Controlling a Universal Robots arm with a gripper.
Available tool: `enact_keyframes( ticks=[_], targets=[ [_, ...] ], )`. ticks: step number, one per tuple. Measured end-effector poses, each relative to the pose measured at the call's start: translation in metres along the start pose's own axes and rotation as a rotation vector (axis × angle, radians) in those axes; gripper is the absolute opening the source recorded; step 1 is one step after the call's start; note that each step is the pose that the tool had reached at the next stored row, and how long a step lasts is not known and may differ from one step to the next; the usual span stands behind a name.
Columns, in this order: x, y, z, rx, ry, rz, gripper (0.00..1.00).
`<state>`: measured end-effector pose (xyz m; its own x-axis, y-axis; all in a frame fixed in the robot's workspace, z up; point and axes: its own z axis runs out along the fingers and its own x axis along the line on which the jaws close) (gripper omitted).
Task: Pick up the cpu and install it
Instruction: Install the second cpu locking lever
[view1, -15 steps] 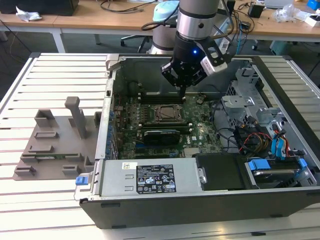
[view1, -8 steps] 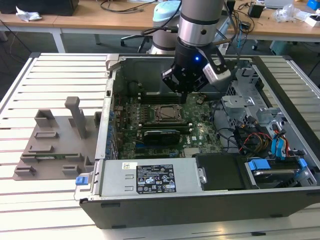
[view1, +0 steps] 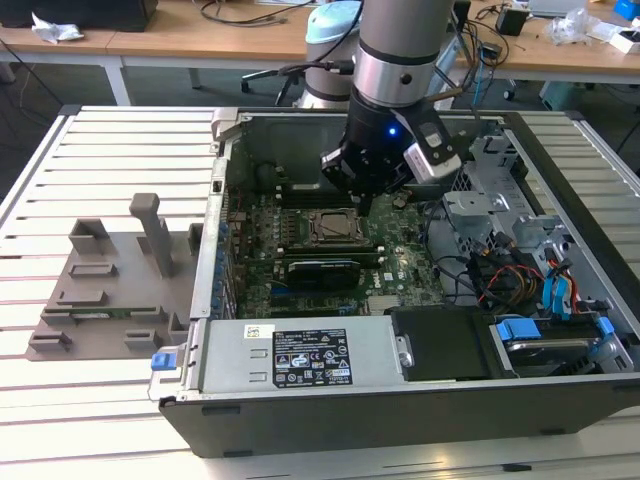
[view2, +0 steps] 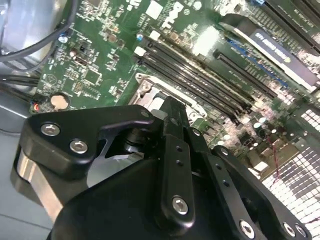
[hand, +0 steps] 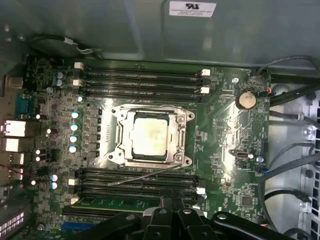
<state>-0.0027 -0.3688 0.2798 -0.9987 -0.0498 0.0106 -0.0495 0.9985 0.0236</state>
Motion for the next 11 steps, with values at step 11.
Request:
enact_keyframes(
  ticks=[11],
  targets=[
    [0.0181, -0.0121, 0.0027, -0.1126, -0.0057, 0.0, 0.11]
  ],
)
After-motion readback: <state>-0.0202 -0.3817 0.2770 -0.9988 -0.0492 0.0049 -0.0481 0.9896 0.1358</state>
